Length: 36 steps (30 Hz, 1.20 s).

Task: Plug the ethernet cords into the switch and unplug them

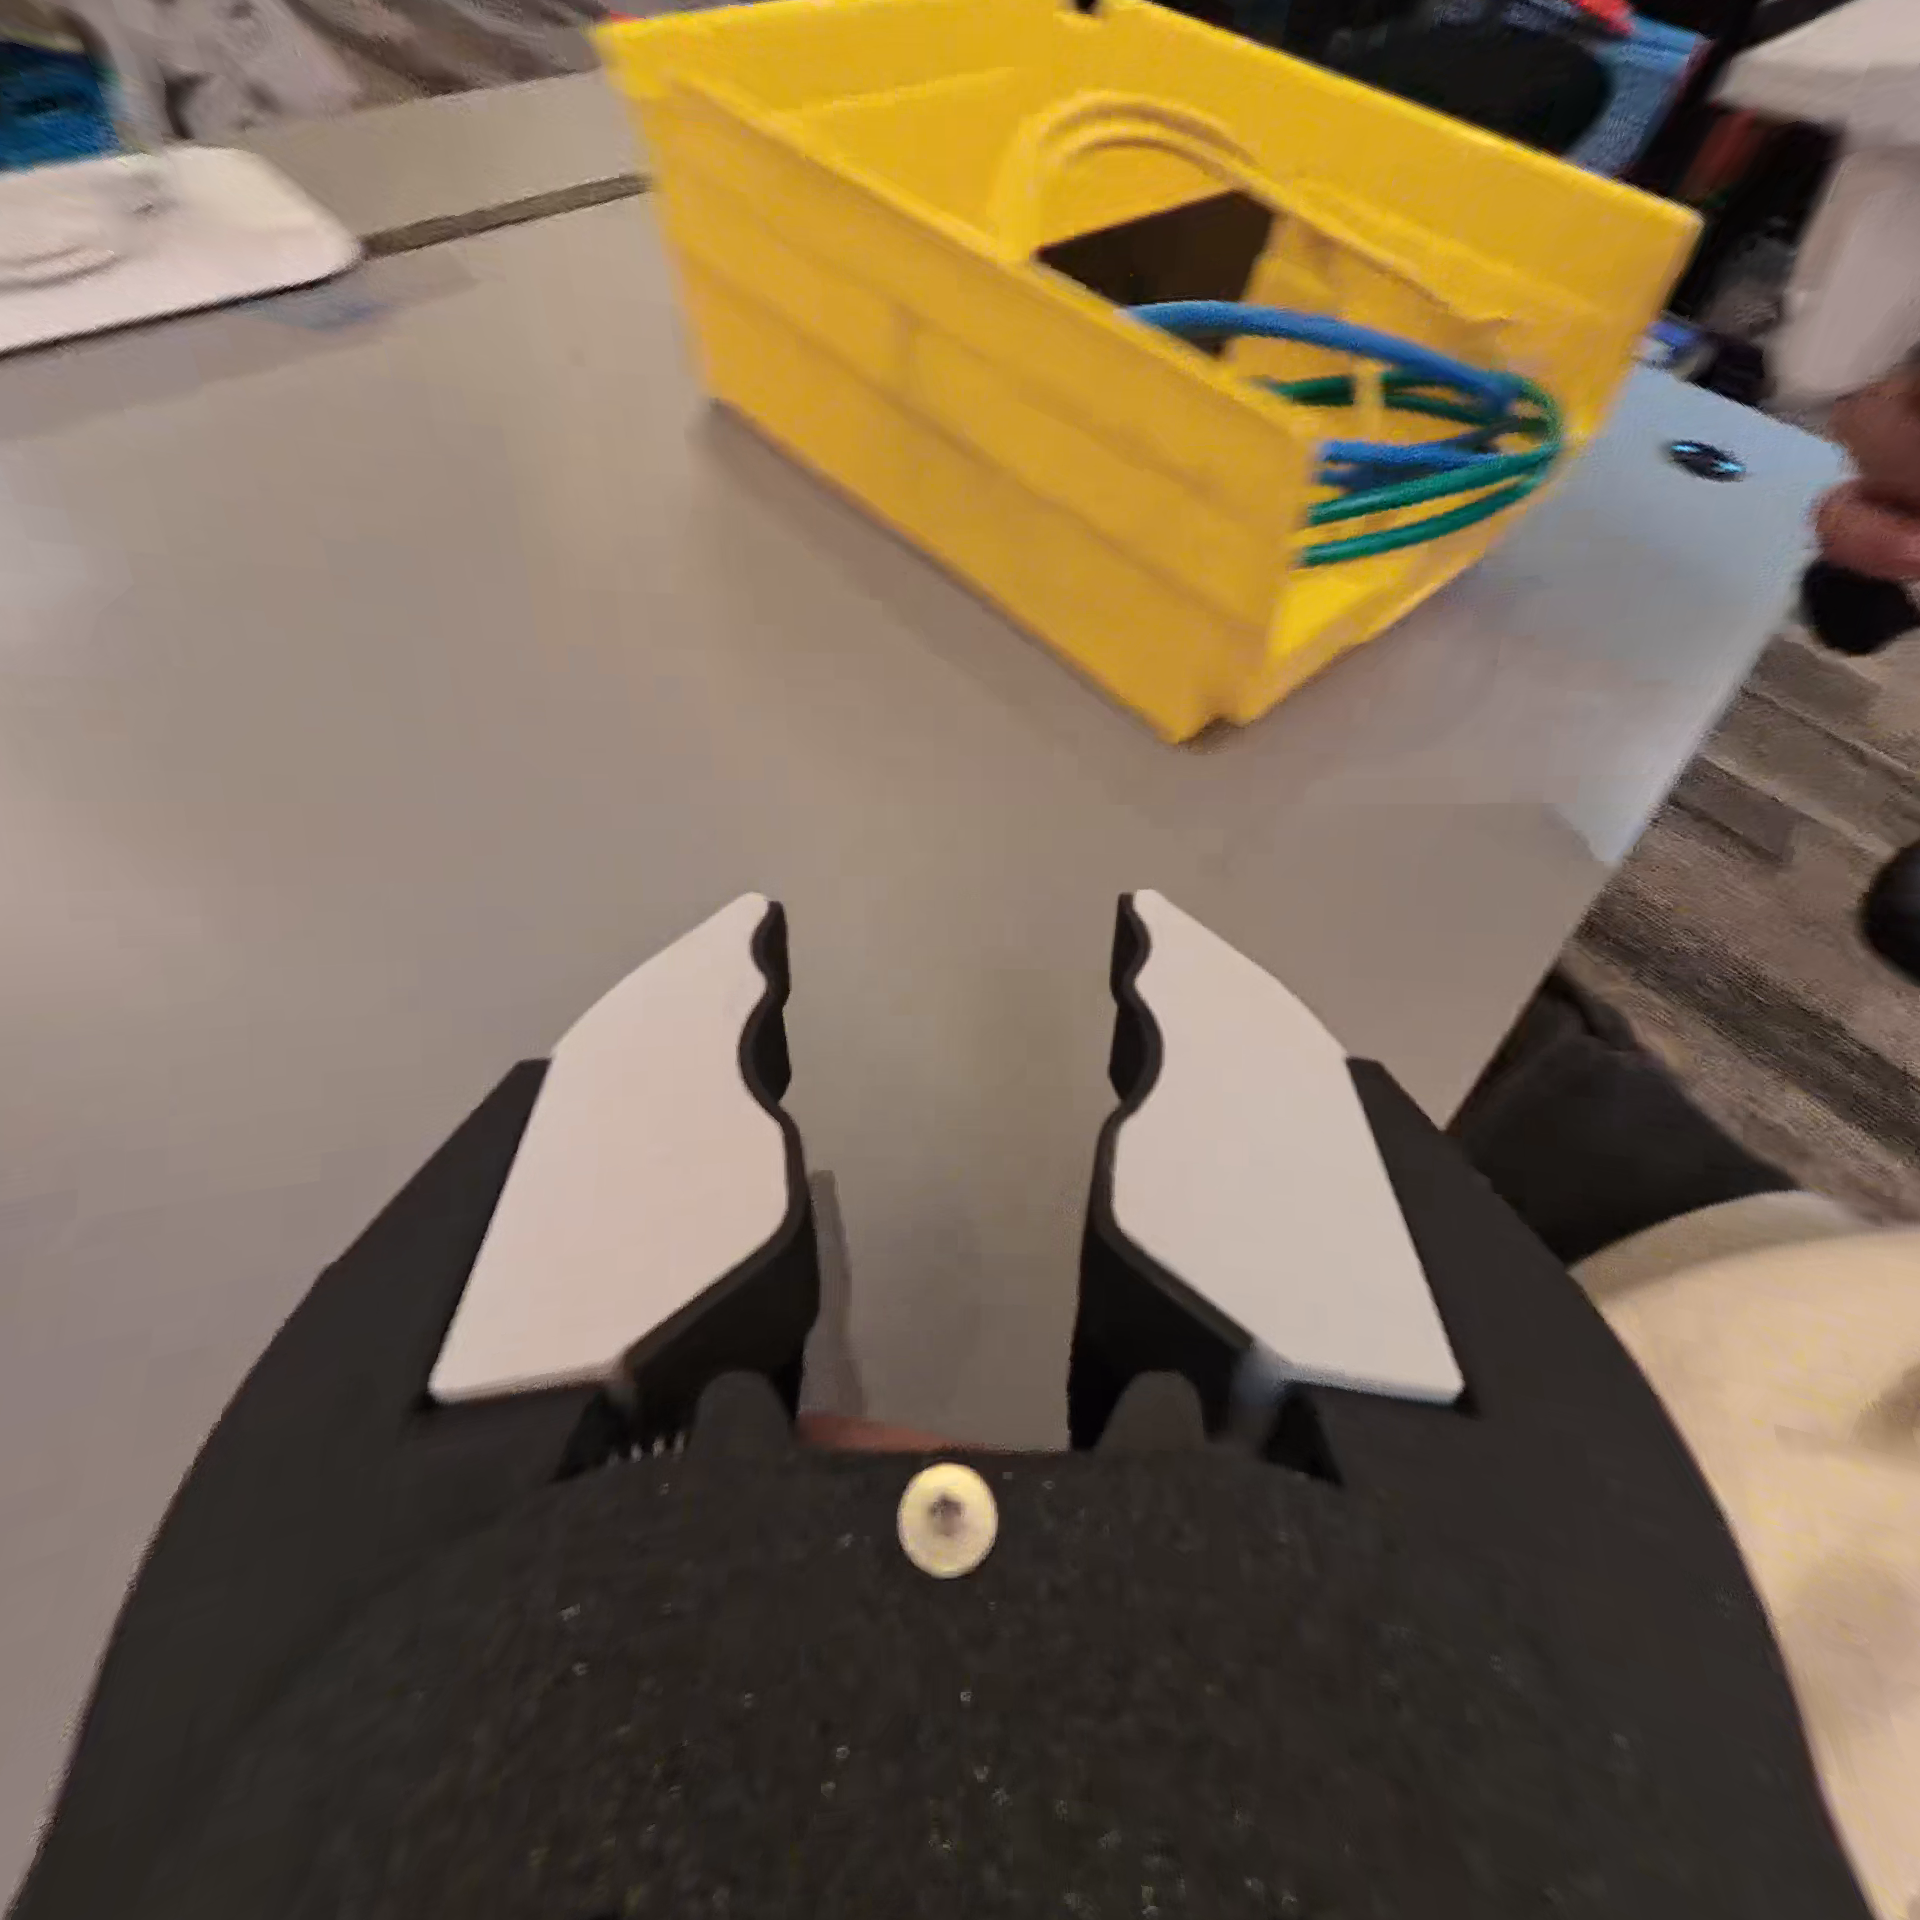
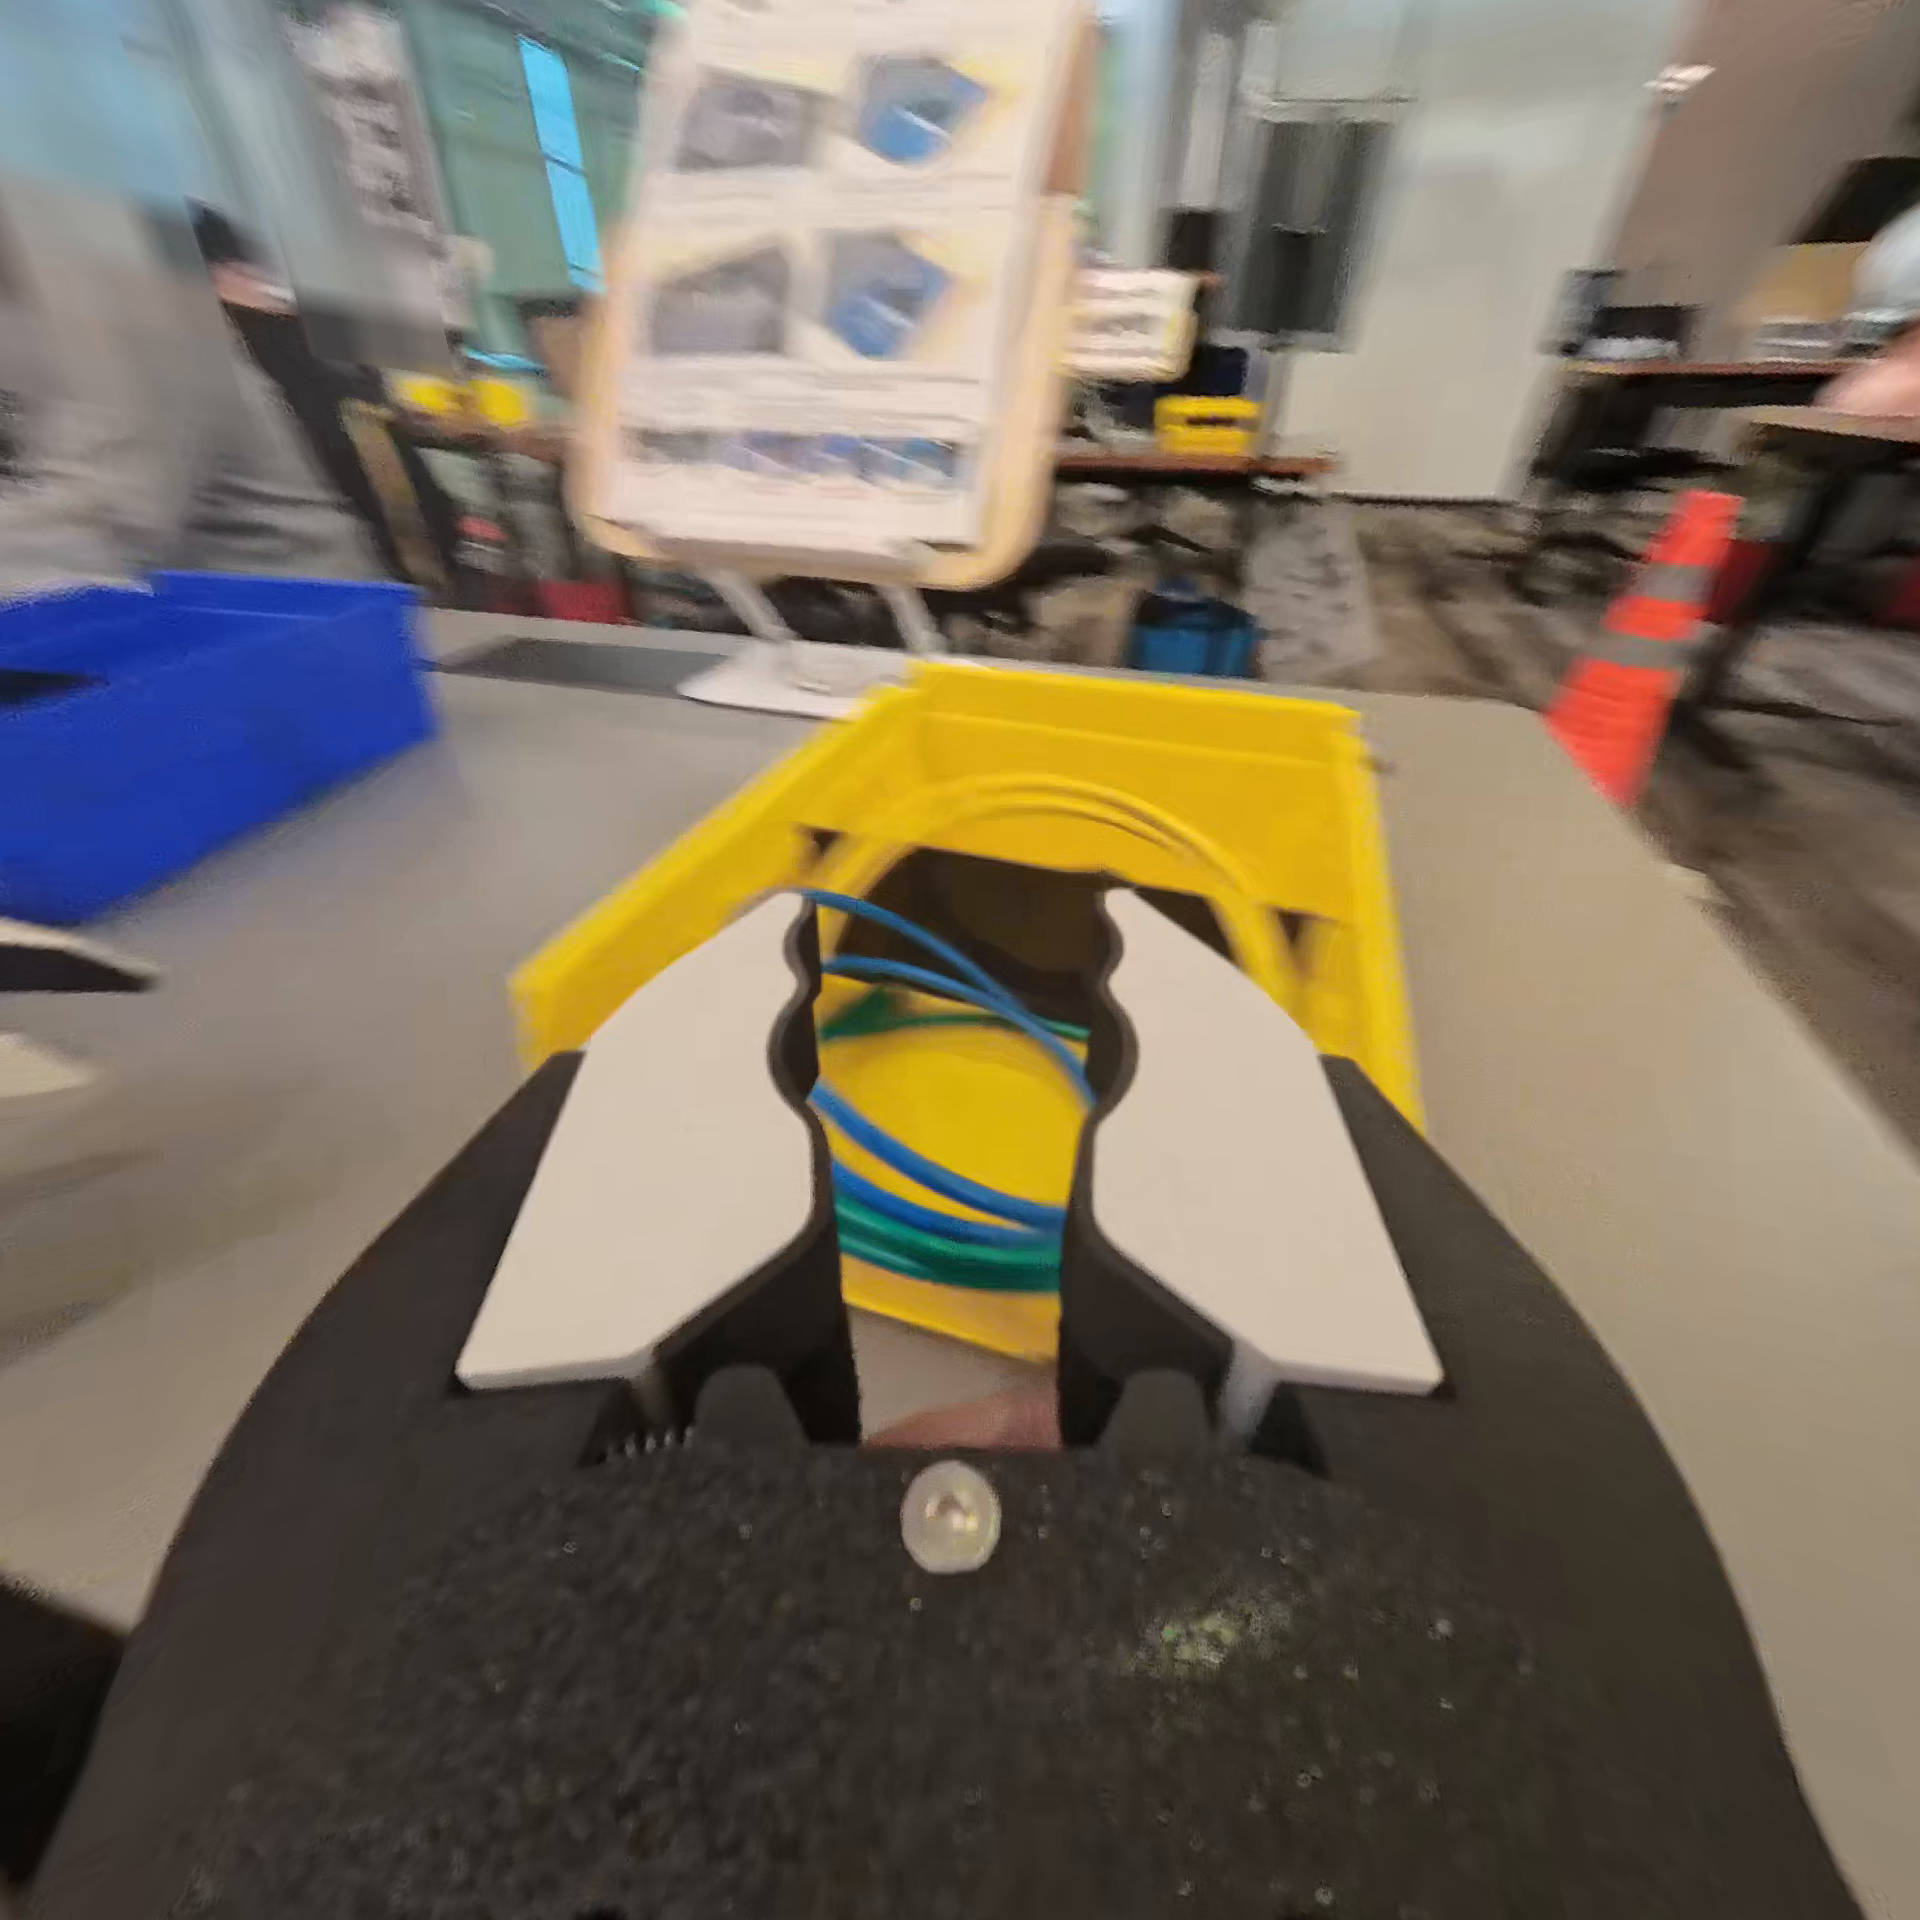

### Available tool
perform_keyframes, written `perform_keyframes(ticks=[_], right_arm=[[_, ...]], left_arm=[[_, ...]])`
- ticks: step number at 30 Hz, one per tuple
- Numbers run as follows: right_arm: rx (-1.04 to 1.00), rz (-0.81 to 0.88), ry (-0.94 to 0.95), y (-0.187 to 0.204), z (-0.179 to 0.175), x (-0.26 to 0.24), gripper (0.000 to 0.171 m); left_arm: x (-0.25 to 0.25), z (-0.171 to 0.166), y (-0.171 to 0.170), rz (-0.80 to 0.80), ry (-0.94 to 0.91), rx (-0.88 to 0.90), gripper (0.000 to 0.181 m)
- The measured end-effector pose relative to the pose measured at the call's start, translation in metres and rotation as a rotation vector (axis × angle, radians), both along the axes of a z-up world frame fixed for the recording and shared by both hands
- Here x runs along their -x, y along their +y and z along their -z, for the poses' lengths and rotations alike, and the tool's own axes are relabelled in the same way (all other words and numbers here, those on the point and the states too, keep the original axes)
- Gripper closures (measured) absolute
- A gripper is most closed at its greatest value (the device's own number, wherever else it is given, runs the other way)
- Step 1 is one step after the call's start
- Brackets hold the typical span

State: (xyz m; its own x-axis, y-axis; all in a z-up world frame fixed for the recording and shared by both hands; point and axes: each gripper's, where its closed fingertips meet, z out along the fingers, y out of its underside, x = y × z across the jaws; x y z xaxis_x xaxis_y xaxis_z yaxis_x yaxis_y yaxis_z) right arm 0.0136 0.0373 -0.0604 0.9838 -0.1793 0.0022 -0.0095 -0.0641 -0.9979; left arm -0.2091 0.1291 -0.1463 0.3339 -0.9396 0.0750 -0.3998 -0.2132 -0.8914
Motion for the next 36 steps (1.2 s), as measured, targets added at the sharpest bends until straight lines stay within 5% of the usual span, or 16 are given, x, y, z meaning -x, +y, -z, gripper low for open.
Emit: perform_keyframes(ticks=[4,8,12,13,19,26,30,36], right_arm=[[0.141,0.264,0.004,-0.029,0.041,-0.072,0.117],[0.227,0.220,0.082,-0.012,0.069,-0.080,0.114],[0.269,0.263,0.151,0.008,0.079,-0.086,0.146],[0.272,0.296,0.194,0.006,0.078,-0.090,0.166],[0.245,0.295,0.108,0.034,0.057,-0.044,0.167],[0.103,0.157,0.124,0.127,0.012,0.047,0.167],[0.133,0.096,0.140,0.171,0.020,0.101,0.167],[0.254,0.083,0.190,0.189,0.072,0.129,0.165]], left_arm=[[-0.093,-0.011,-0.044,0.087,-0.003,-0.113,0.120],[-0.142,-0.007,-0.027,-0.036,0.081,-0.215,0.132],[-0.150,0.000,-0.005,-0.111,0.102,-0.133,0.160],[-0.146,0.001,0.003,-0.130,0.117,-0.169,0.164],[-0.103,-0.020,0.049,-0.300,0.059,-0.220,0.174],[0.004,-0.084,0.120,-0.507,0.054,-0.378,0.175],[0.060,-0.070,0.152,-0.563,0.088,-0.343,0.175],[0.086,-0.006,0.166,-0.562,0.163,-0.221,0.173]])
